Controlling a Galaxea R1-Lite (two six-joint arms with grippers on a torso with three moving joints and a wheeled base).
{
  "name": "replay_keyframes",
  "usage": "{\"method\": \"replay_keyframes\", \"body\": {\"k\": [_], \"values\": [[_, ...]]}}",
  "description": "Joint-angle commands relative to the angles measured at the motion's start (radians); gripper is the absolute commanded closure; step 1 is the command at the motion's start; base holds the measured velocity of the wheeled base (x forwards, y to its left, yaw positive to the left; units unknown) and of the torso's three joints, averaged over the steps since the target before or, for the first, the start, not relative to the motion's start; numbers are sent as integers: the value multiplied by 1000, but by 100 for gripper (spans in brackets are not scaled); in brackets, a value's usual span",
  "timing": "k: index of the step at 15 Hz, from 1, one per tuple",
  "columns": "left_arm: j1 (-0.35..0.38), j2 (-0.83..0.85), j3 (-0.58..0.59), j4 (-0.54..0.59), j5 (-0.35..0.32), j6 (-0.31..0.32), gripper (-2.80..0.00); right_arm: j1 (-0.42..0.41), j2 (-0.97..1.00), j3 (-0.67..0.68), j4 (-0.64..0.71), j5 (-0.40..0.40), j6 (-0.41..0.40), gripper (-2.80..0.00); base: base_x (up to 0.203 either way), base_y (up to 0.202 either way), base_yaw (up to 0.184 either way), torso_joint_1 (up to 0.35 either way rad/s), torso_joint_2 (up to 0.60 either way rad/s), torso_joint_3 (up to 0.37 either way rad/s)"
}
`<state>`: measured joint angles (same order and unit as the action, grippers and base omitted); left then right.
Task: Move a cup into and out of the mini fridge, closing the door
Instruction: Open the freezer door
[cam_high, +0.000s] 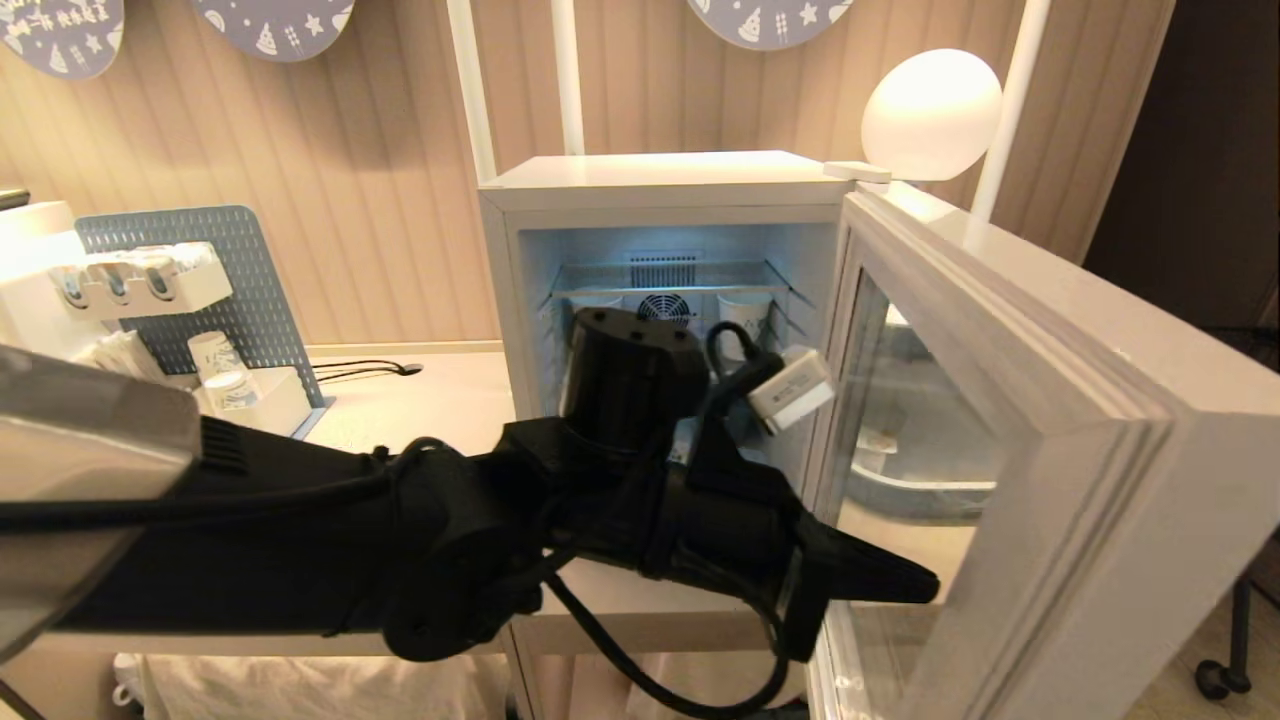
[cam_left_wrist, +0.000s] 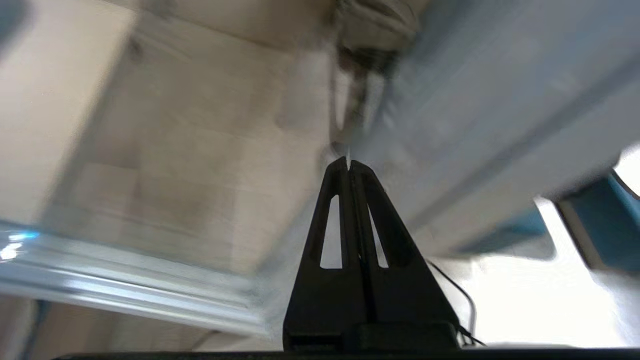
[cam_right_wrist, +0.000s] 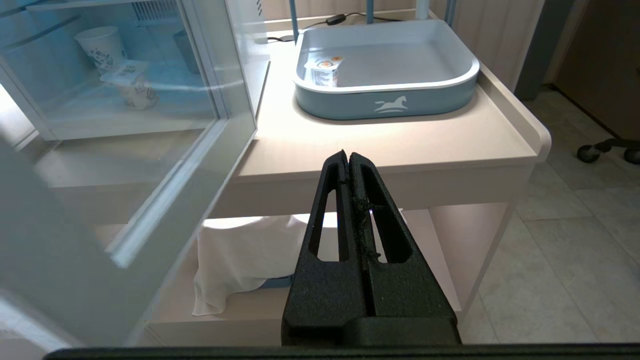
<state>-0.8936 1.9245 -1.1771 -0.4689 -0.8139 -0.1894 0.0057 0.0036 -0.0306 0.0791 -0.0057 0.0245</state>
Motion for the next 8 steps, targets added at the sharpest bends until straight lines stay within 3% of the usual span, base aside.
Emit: {"method": "replay_keyframes", "body": {"k": [1, 5, 8], "values": [[-57, 52, -51, 30, 3, 0, 0, 0, 1, 0, 0, 0, 0, 0, 0, 0, 0, 0, 0, 0], [-174, 47, 0, 52, 76, 19, 0, 0, 1, -1, 1, 0, 0, 0, 0, 0, 0, 0, 0, 0], [-185, 27, 49, 57, 166, 60, 0, 0, 1, 0, 1, 0, 0, 0, 0, 0, 0, 0, 0, 0]]}}
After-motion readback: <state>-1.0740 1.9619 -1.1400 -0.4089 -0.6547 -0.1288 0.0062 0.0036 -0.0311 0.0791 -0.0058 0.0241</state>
